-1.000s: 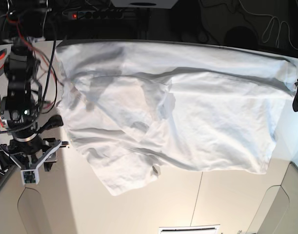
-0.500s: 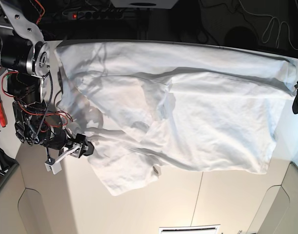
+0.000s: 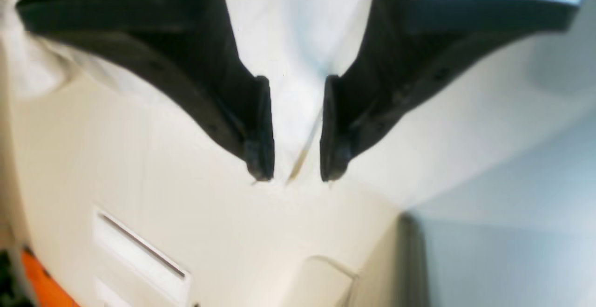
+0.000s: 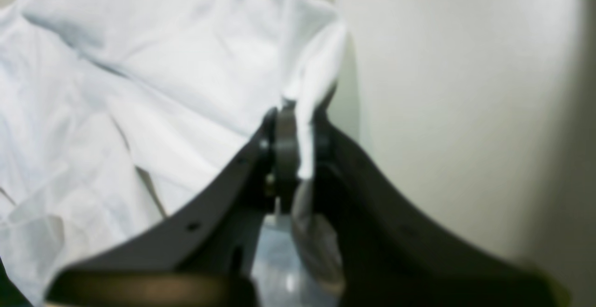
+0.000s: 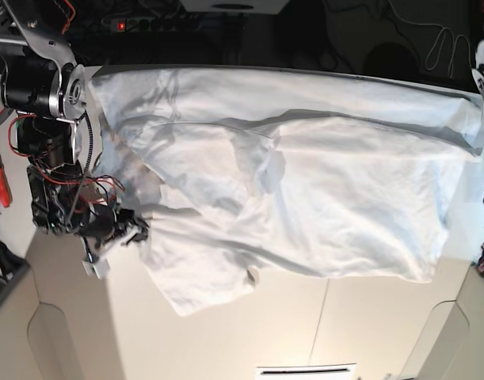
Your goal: Layout the t-shirt on the table in an organized manner, then fold the t-shirt properly
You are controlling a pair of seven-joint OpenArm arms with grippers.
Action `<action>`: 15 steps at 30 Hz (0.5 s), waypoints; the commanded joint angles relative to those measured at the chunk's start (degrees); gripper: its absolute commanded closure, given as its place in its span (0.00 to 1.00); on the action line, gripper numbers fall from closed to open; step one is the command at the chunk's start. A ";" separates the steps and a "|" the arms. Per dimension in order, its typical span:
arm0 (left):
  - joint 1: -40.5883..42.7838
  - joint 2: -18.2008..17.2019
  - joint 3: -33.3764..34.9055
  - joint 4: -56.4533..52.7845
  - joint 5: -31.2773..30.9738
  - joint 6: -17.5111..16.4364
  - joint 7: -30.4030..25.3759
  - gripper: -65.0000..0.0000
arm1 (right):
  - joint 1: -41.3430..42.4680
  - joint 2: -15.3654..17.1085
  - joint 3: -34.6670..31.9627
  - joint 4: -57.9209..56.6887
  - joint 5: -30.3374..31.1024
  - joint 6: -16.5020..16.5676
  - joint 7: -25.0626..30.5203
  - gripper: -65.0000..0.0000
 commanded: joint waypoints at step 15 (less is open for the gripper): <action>-8.59 -0.98 12.55 -21.46 8.15 8.09 -16.63 0.60 | 1.33 0.44 0.00 0.70 0.31 -0.37 0.09 1.00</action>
